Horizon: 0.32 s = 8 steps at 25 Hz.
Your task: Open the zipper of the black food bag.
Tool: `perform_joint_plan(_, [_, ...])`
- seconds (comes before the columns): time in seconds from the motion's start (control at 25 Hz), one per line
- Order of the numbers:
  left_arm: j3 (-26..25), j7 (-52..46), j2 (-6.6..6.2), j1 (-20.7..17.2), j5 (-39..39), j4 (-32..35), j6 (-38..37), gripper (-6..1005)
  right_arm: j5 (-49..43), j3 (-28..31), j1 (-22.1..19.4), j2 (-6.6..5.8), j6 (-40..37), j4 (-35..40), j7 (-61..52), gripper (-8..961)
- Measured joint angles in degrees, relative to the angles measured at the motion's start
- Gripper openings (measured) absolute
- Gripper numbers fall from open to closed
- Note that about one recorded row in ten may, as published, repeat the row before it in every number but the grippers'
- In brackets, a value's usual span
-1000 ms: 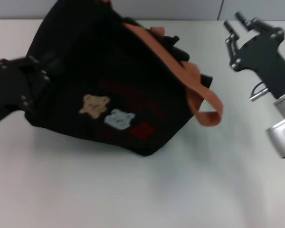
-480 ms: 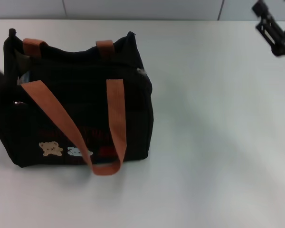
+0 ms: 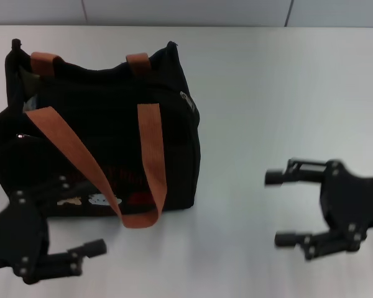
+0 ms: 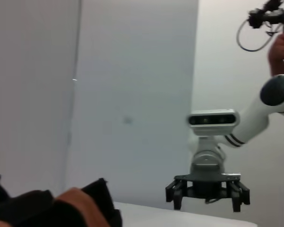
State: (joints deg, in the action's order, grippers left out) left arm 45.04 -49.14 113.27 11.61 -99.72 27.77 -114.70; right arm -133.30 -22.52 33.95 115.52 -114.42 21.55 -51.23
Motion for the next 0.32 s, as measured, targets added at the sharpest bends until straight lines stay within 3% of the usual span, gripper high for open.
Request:
perform_joint_plan(0.08, [1.19,-0.17,0.24,0.67,-0.03,0.48,0.01,800,0.02,-1.12,-0.29,1.46,-0.19,1.81,0.05,852])
perform_joint_plan(0.32, [0.87,-0.44,0.26,0.93,-0.04,0.24,0.08,826,0.06,-1.04,-0.34,1.87,-0.42,2.24,0.13,852])
